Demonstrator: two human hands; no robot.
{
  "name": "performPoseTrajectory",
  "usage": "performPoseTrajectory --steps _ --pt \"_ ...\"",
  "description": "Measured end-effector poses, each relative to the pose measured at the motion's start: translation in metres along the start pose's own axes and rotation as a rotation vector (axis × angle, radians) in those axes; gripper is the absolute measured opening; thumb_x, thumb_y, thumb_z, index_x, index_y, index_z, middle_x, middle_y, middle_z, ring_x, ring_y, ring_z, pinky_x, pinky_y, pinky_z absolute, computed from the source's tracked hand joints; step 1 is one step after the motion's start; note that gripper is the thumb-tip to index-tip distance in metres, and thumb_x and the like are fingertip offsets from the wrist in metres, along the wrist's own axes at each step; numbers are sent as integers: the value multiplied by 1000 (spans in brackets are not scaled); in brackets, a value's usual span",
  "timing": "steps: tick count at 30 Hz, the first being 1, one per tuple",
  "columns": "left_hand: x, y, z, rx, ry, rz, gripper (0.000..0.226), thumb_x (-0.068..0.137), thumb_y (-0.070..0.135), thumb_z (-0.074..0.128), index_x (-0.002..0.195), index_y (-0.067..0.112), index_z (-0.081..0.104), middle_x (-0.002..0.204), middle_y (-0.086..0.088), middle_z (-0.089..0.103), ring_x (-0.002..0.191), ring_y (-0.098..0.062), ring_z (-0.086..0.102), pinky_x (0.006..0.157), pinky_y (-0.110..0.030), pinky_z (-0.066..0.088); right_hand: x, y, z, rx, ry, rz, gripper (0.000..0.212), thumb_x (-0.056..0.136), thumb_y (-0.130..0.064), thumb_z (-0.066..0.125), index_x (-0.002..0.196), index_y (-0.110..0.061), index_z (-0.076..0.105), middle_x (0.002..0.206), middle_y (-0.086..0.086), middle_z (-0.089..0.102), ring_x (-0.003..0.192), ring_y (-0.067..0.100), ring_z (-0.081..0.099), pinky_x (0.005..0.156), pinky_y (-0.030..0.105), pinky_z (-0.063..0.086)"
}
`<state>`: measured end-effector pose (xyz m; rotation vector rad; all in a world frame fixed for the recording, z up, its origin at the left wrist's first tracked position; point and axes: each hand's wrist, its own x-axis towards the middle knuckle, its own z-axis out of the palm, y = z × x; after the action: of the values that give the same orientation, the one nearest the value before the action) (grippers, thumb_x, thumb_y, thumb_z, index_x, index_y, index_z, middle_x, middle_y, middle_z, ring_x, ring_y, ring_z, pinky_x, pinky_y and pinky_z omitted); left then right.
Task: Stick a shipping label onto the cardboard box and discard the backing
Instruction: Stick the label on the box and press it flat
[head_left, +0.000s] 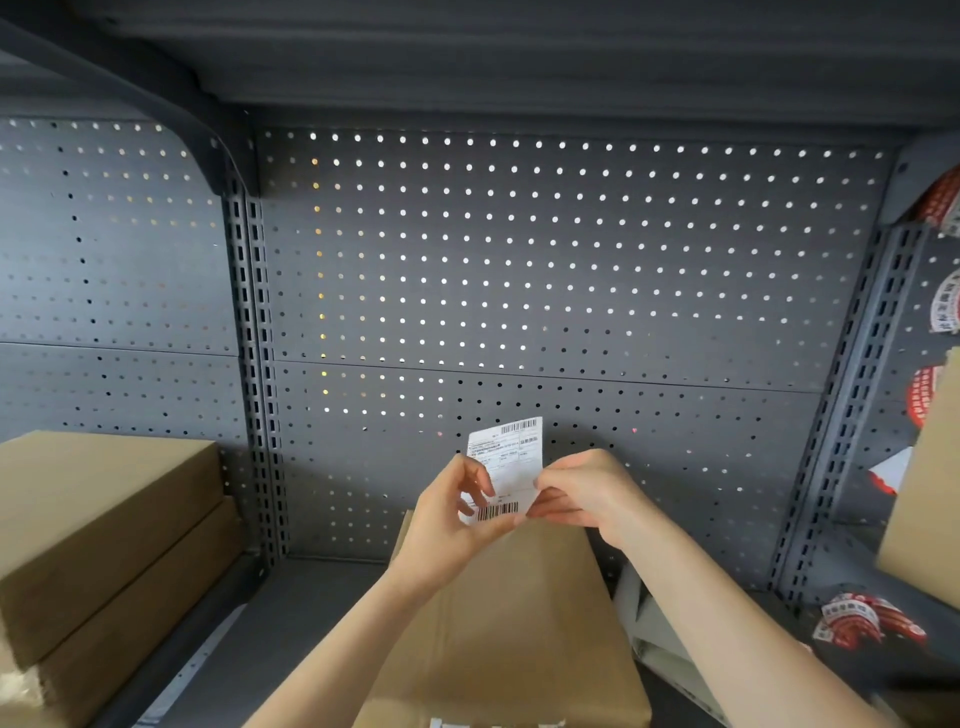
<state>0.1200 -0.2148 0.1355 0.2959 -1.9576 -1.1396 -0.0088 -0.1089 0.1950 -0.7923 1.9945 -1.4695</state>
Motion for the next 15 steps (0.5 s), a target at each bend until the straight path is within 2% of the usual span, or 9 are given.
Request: performPoseTrajectory --steps 5,7,10,13,15 --pt "-3 -6 -5 16 -7 -12 55 45 45 81 81 21 47 82 13 53 74 -4 48 65 -13 37 2 5 -5 27 41 -71 12 85 2 58 92 2 67 81 13 74 63 17 73 51 21 56" --pt "-2 -7 -9 4 79 -81 54 49 47 79 85 21 48 89 7 56 75 -6 50 65 -15 40 3 5 -9 49 24 -106 11 86 -2 62 96 0 66 88 14 75 71 20 74 54 23 58" --pt "1 -9 -17 -79 205 -261 44 69 38 80 98 23 52 104 4 56 86 -11 54 72 -20 45 0 6 -13 47 3 -158 5 87 -4 63 91 -3 67 91 14 75 76 23 73 61 26 60" --pt "3 -10 -27 -189 73 -345 35 77 34 75 107 24 62 112 0 66 99 -17 65 90 -37 53 -4 9 -15 28 -30 -196 6 88 -5 63 84 -7 67 90 13 75 76 23 72 68 30 60" --pt "2 -8 -31 -192 -28 -319 23 81 24 72 103 21 68 106 1 73 100 -19 68 93 -41 53 -5 14 -17 15 -54 -200 7 88 -7 63 83 -8 67 91 12 76 76 21 71 74 32 59"
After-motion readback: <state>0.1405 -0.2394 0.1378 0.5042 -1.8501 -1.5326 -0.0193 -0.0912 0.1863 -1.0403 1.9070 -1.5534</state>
